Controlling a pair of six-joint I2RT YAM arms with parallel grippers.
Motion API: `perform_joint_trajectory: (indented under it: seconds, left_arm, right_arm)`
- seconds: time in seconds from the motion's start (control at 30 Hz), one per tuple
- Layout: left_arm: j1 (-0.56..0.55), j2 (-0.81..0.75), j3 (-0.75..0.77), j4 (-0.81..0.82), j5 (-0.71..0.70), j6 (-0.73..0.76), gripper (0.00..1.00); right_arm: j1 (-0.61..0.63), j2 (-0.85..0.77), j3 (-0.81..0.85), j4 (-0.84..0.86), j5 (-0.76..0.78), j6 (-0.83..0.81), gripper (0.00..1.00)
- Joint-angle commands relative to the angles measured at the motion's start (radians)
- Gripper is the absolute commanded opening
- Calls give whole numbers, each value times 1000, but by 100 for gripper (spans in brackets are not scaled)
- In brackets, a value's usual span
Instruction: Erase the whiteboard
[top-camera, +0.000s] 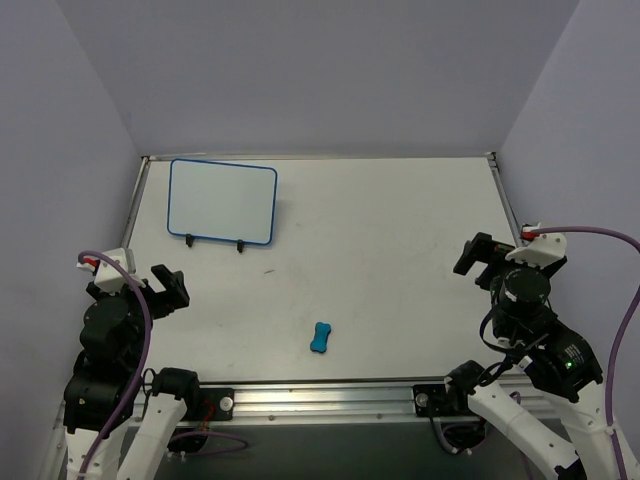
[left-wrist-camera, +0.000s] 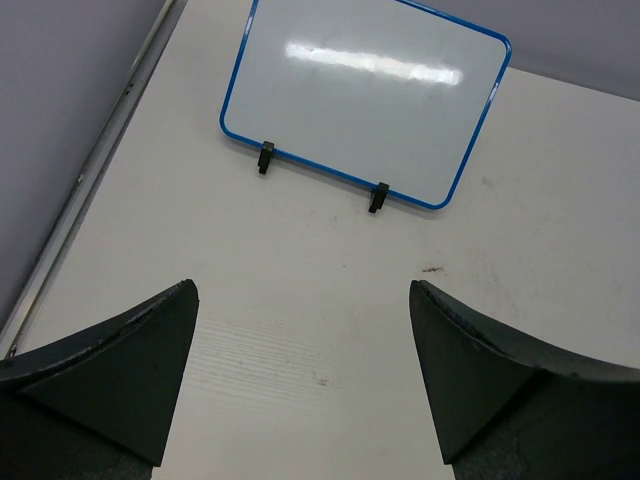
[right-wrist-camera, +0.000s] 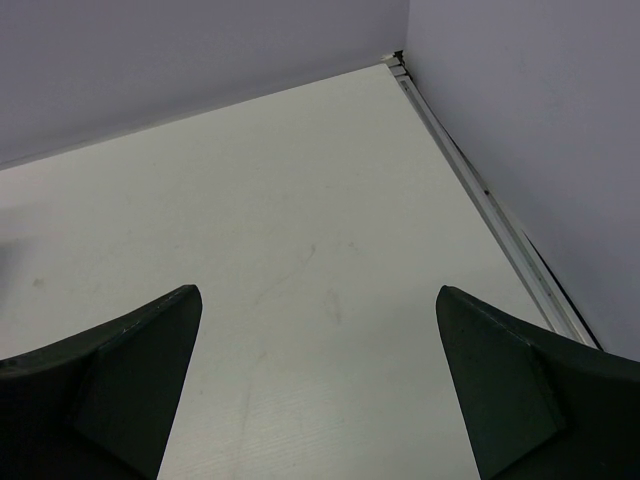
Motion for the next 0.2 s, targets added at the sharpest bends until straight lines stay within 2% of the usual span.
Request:
perform_joint_trajectory:
  seconds: [0.0, 0.17]
  left_arm:
    - [-5, -5, 3, 46, -11, 7, 94]
    - [-5, -5, 3, 46, -9, 8, 94]
  right_arm:
    - [7, 15, -7, 13, 2, 7, 100]
    - [5, 20, -6, 15, -7, 3, 100]
